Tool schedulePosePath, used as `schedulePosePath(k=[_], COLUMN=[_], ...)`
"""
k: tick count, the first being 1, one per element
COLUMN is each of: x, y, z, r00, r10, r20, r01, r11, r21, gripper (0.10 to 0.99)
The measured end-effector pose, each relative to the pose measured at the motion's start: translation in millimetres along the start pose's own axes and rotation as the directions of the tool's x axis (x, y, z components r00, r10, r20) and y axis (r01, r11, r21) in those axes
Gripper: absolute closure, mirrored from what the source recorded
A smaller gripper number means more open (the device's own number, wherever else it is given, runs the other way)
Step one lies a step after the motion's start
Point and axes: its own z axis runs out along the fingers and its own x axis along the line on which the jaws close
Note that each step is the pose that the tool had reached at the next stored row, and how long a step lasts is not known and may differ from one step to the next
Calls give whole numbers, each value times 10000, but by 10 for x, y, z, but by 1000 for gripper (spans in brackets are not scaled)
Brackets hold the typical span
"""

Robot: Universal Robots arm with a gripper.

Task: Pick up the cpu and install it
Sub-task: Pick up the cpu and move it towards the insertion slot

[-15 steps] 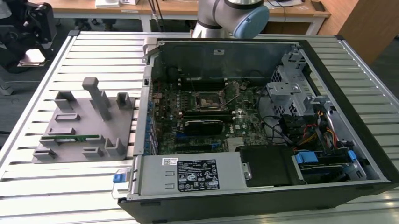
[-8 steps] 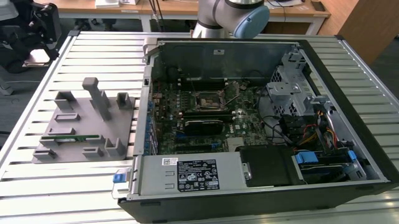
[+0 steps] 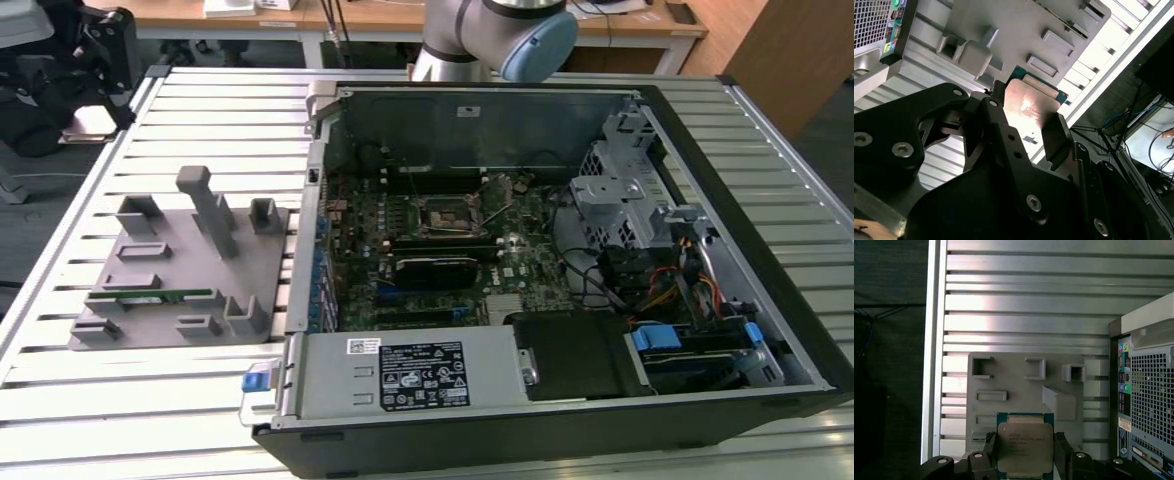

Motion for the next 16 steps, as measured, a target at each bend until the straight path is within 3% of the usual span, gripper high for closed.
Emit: schedulePosePath(k=[16], x=[-175], y=[-2], z=[5], r00=[10000], r10=[0], r20=[1], r01=[0], r11=[10000], r21=[-1], gripper=[545])
